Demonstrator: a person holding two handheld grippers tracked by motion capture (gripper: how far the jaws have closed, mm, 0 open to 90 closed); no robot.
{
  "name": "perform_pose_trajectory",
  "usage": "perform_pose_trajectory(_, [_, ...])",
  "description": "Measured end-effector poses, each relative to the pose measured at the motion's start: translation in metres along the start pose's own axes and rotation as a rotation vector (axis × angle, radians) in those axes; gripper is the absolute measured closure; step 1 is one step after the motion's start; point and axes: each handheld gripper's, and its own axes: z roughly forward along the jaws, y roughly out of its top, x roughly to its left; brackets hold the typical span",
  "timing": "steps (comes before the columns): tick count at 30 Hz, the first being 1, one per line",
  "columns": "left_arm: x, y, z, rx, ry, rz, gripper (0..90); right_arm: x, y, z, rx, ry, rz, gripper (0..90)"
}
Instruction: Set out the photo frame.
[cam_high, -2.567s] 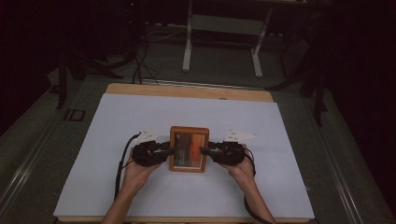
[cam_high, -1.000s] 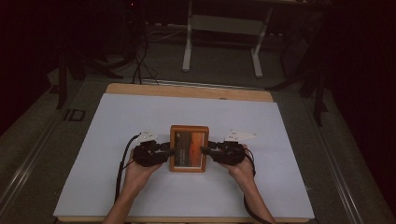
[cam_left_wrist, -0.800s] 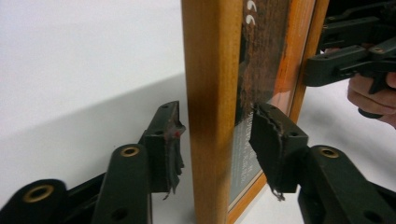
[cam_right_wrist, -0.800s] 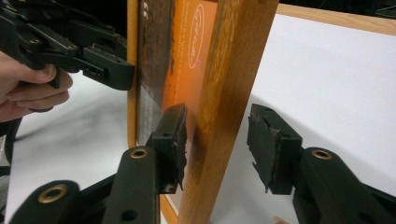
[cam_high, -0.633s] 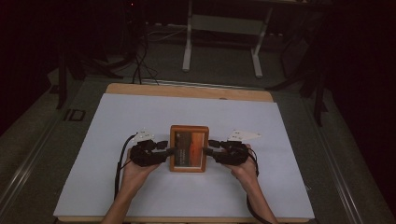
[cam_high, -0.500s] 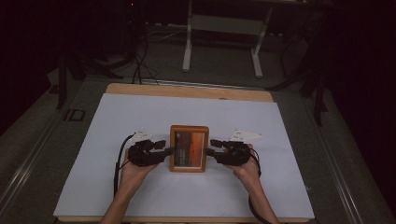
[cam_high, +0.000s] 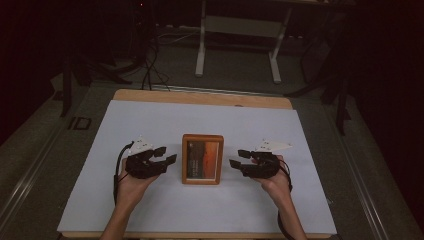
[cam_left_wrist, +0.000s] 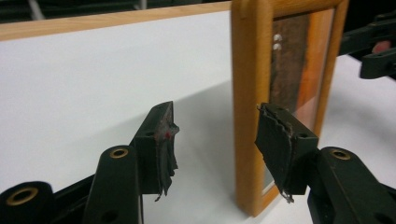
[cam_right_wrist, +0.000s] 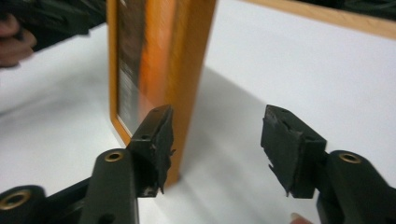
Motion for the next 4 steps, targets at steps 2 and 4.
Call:
perform_pose_trajectory(2, [0.0030,-0.0023,-0.0007,0.016,0.031,-0.003,46.6,-0.0032,-0.0023,-0.0002,0.032,-0.005,0.004,38.1])
perform_pose_trajectory(4, [0.0072,-0.0070,0.0004,0.054,0.116,0.011,44.8,-0.0088,-0.0055,0.0007,0.092,-0.022,0.022,32.5])
